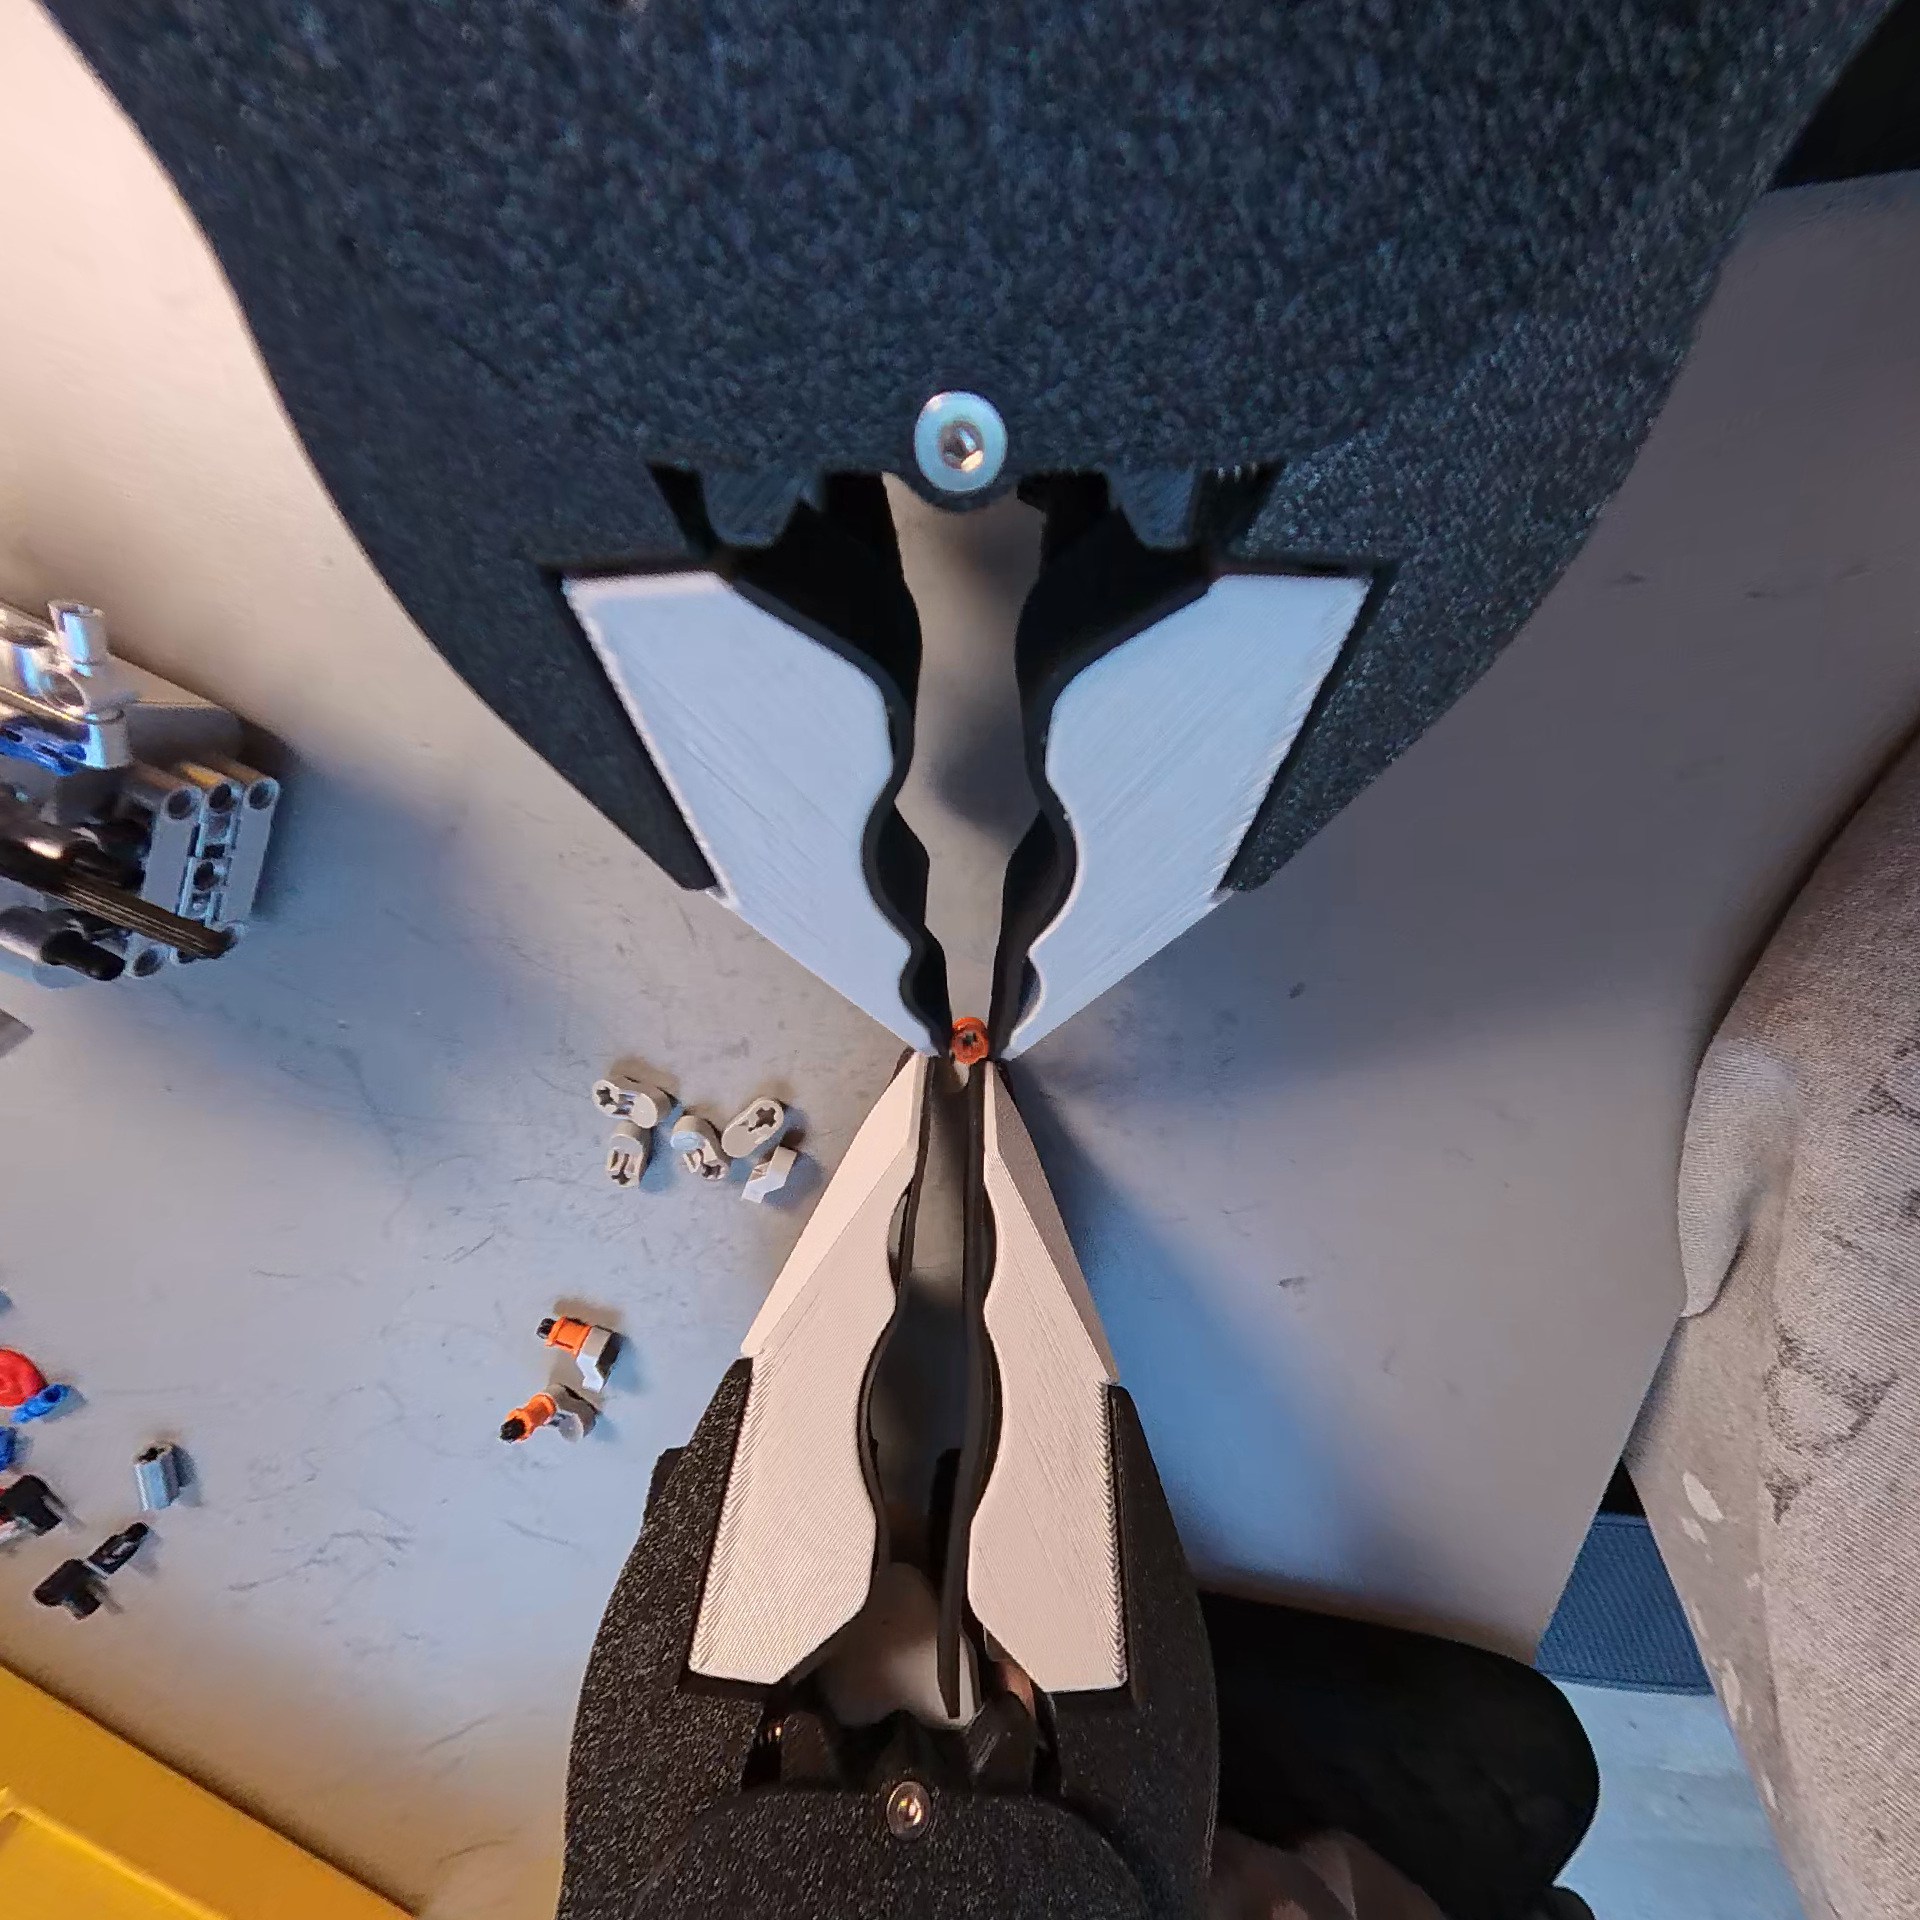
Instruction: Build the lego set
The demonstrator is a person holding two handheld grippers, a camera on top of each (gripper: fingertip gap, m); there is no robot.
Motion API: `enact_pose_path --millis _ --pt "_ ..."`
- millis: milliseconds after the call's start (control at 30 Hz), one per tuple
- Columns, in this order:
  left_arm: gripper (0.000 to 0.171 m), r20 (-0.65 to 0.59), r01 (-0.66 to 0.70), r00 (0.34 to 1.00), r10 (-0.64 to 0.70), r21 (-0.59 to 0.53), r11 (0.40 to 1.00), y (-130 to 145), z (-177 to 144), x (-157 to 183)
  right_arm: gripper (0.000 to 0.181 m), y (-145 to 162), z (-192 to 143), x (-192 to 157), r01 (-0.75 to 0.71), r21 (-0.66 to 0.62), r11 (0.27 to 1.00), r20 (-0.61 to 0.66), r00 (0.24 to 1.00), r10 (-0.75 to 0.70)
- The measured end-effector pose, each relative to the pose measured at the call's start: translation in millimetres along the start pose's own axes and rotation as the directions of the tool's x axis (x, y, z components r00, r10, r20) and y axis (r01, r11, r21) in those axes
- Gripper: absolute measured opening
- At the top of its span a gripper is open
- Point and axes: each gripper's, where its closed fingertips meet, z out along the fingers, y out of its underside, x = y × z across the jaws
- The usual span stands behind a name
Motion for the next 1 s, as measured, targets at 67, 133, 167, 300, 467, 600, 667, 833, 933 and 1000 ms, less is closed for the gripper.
enact_pose_path --millis 67,133,167,300,467,600,667,833,933,1000 --pt "0.006 -0.002 0.002 1.0 -0.002 0.0 1.0 0.0 0.0 0.1 0.006 -0.8 0.1 1.3 0.002 0.004 1.0 -0.008 1.0 -0.002" --pt "0.006 -0.003 0.003 1.0 -0.003 0.0 1.0 0.1 0.1 0.1 0.006 -1.6 0.0 1.1 0.005 0.009 1.0 -0.009 1.0 -0.005" --pt "0.006 -0.004 0.005 1.0 -0.005 0.0 1.0 0.0 0.2 0.1 0.006 -1.3 0.2 0.6 0.005 0.007 1.0 -0.006 1.0 -0.005" --pt "0.006 -0.012 0.013 1.0 -0.013 0.0 1.0 0.0 0.2 0.2 0.006 -1.7 1.0 1.0 0.003 0.008 1.0 -0.005 1.0 -0.003" --pt "0.006 -0.021 0.016 1.0 -0.016 0.0 1.0 0.1 0.2 0.4 0.006 -0.3 3.2 1.9 0.014 -0.009 1.0 -0.004 1.0 -0.014" --pt "0.005 -0.028 0.021 0.999 -0.021 0.0 1.0 0.0 0.2 0.4 0.006 0.8 4.1 2.1 0.028 -0.024 0.999 0.01 1.0 -0.028" --pt "0.005 -0.031 0.021 0.999 -0.021 0.0 1.0 0.0 0.2 0.5 0.006 0.6 4.2 2.0 0.038 -0.035 0.999 0.02 0.999 -0.037" --pt "0.005 -0.035 0.024 0.999 -0.024 0.001 1.0 -0.2 0.3 0.6 0.006 2.6 4.0 1.1 0.038 -0.061 0.997 0.041 0.999 -0.036" --pt "0.005 -0.039 0.027 0.999 -0.027 0.0 1.0 -0.3 0.4 0.7 0.006 3.6 3.9 1.0 0.031 -0.069 0.997 0.045 0.999 -0.028" --pt "0.005 -0.041 0.028 0.999 -0.028 0.0 1.0 -0.3 0.4 0.7 0.006 3.6 4.0 1.0 0.029 -0.07 0.997 0.044 0.999 -0.026"
